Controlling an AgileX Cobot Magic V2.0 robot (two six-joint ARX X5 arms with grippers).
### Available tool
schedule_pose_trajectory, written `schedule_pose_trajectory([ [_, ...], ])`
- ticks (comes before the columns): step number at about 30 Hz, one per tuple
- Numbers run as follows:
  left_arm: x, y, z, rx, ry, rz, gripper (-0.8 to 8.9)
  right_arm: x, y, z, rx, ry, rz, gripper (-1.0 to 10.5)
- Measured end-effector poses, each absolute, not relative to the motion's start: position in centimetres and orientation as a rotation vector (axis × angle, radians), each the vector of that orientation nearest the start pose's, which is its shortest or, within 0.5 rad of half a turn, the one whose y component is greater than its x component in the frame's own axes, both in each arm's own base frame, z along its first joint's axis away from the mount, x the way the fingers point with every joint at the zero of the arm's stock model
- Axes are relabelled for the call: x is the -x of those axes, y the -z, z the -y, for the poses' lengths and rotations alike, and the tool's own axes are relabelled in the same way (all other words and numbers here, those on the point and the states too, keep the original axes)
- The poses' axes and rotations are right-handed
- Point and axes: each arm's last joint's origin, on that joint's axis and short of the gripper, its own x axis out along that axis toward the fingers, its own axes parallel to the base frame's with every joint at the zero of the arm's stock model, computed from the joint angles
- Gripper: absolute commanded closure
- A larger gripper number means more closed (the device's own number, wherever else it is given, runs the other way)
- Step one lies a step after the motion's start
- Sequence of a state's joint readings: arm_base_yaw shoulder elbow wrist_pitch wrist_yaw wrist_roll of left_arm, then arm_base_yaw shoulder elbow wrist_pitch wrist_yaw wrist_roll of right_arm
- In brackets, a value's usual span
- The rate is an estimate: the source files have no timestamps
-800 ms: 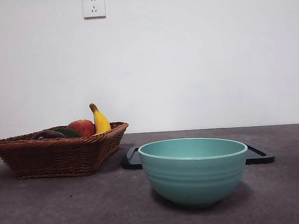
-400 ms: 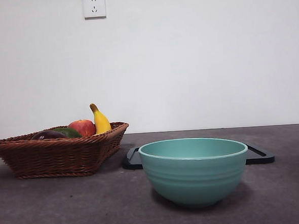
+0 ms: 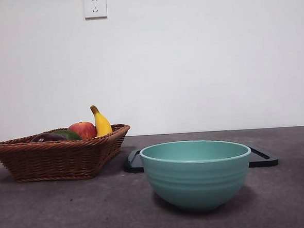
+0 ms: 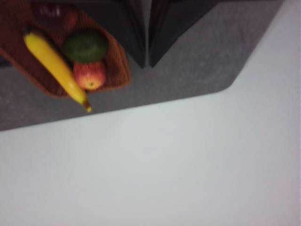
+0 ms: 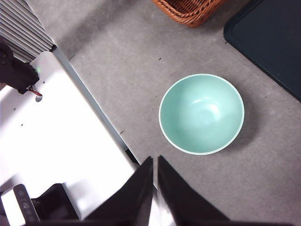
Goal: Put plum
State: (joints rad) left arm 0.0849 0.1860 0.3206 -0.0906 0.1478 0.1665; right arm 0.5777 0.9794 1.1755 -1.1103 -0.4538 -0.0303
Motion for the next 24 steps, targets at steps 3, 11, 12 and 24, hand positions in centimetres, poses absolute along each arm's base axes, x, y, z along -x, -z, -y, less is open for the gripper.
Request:
schedule_pose_trajectory([
  [3, -9.1, -22.5, -0.3, -0.16, 0.062, 0.021, 8.05, -12.6, -35.5, -9.7, 0.085, -0.971, -0.937, 9.4],
  [11, -8.9, -19.0, -0.3, -0.132, 0.063, -0.034, 8.05, -12.6, -35.5, -9.7, 0.085, -0.971, -0.937, 9.4],
  [12, -8.9, -18.8, -0.3, -0.129, 0.06, -0.046, 8.05, -12.6, -35.5, -9.7, 0.085, -0.971, -0.937, 9.4],
  [24, -9.4, -15.8, -0.4, -0.076, 0.053, -0.159, 8.05, -12.6, -35.5, -9.7, 0.084, -0.971, -0.937, 9.4],
])
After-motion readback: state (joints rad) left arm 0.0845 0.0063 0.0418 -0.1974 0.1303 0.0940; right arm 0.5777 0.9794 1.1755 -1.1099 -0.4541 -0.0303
